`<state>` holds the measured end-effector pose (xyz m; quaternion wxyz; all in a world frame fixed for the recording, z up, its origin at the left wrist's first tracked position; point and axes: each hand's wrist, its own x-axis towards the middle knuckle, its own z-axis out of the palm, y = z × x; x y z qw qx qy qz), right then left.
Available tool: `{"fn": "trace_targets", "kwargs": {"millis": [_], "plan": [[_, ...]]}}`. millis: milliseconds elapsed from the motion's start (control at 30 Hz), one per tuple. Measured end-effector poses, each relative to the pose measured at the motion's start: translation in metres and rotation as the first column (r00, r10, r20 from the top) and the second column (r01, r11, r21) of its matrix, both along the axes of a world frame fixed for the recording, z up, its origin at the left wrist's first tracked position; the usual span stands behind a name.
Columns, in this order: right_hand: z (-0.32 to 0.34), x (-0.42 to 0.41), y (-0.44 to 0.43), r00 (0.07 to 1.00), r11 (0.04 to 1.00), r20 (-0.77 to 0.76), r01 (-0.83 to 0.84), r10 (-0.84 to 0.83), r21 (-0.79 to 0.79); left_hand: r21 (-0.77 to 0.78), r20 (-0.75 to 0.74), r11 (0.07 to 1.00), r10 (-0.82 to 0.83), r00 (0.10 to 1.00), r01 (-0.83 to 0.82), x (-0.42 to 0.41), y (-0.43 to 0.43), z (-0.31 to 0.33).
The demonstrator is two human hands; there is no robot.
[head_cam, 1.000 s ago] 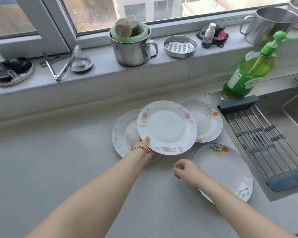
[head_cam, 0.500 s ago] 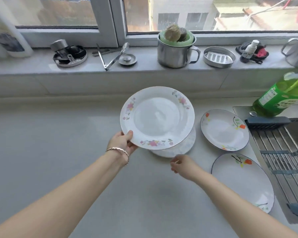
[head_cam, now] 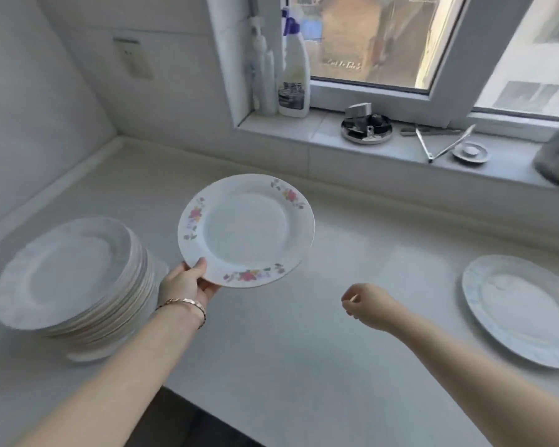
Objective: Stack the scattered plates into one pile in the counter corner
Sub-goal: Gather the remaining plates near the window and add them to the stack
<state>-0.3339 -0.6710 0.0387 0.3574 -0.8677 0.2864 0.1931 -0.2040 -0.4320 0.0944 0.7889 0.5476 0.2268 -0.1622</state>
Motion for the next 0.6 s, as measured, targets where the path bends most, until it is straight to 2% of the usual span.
{"fn": "trace_targets", "kwargs": {"millis": [133,267,433,600], "plan": [[0.006,0.068,0.069,0.991,0.991,0.013,-0.134,0.134,-0.013,-0.003,0.059,0.993,0.114,0.992,-0.114,0.044,0.093,0.014],[0.006,0.121,0.122,0.980,0.980,0.005,-0.197,0.198,-0.024,0.050,0.072,0.979,0.194,0.978,-0.198,0.079,0.171,0.019],[-0.002,0.159,0.166,0.964,0.964,-0.008,-0.267,0.267,-0.017,0.065,0.002,0.961,0.269,0.963,-0.268,0.106,0.228,0.011],[-0.004,0.181,0.185,0.954,0.954,-0.025,-0.299,0.298,-0.037,0.086,-0.074,0.959,0.277,0.958,-0.271,0.114,0.252,-0.003]]}}
